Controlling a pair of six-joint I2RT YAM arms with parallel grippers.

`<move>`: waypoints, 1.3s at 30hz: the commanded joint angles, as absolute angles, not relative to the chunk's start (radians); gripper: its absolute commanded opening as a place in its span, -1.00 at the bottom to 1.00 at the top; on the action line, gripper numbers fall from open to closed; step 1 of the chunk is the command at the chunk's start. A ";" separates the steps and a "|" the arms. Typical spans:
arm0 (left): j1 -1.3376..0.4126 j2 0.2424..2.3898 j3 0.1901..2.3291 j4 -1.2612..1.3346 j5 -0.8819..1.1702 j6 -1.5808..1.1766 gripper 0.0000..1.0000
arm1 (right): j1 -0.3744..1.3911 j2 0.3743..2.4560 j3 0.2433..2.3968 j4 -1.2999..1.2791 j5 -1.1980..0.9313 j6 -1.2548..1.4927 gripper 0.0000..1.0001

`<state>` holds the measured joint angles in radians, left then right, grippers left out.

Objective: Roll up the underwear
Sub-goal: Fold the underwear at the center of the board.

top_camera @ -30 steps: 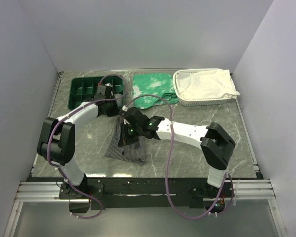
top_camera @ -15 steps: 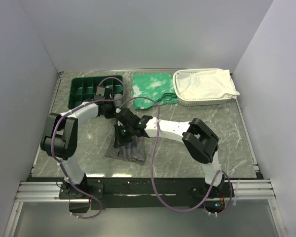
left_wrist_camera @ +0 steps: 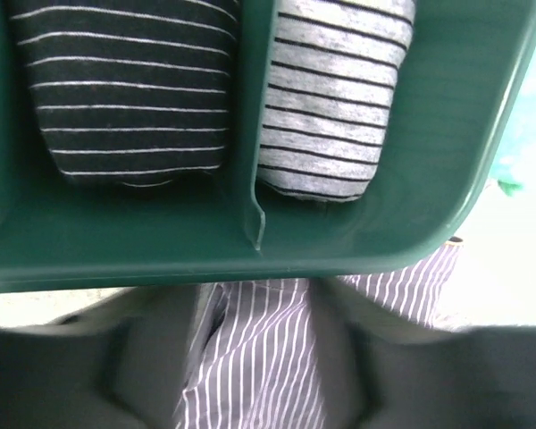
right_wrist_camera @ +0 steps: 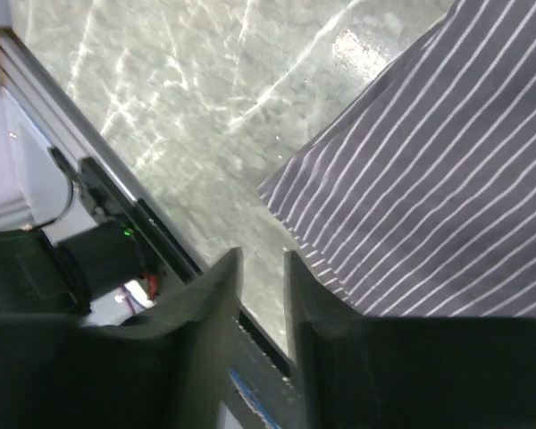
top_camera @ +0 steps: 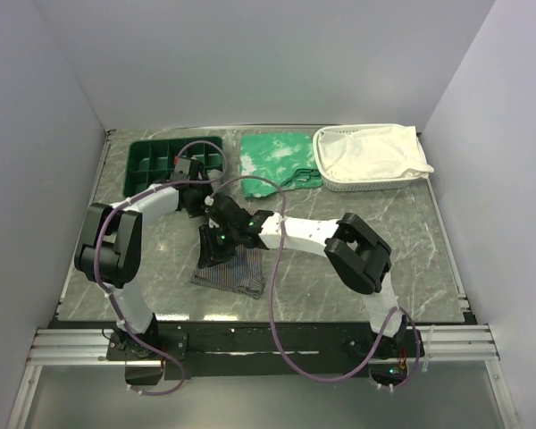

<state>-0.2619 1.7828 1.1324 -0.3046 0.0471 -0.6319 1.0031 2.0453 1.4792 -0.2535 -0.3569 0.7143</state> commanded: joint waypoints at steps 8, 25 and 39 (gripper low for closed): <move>-0.256 1.600 1.154 -0.325 0.043 -0.624 0.57 | 0.974 1.559 1.114 -0.241 -0.050 0.702 -0.04; -0.256 1.306 0.876 -0.368 0.051 -0.683 0.64 | 0.965 1.614 0.957 -0.204 -0.135 0.687 -0.88; -0.256 1.261 0.798 -0.405 0.015 -0.678 0.65 | 0.965 1.680 0.905 -0.201 -0.195 0.672 -0.95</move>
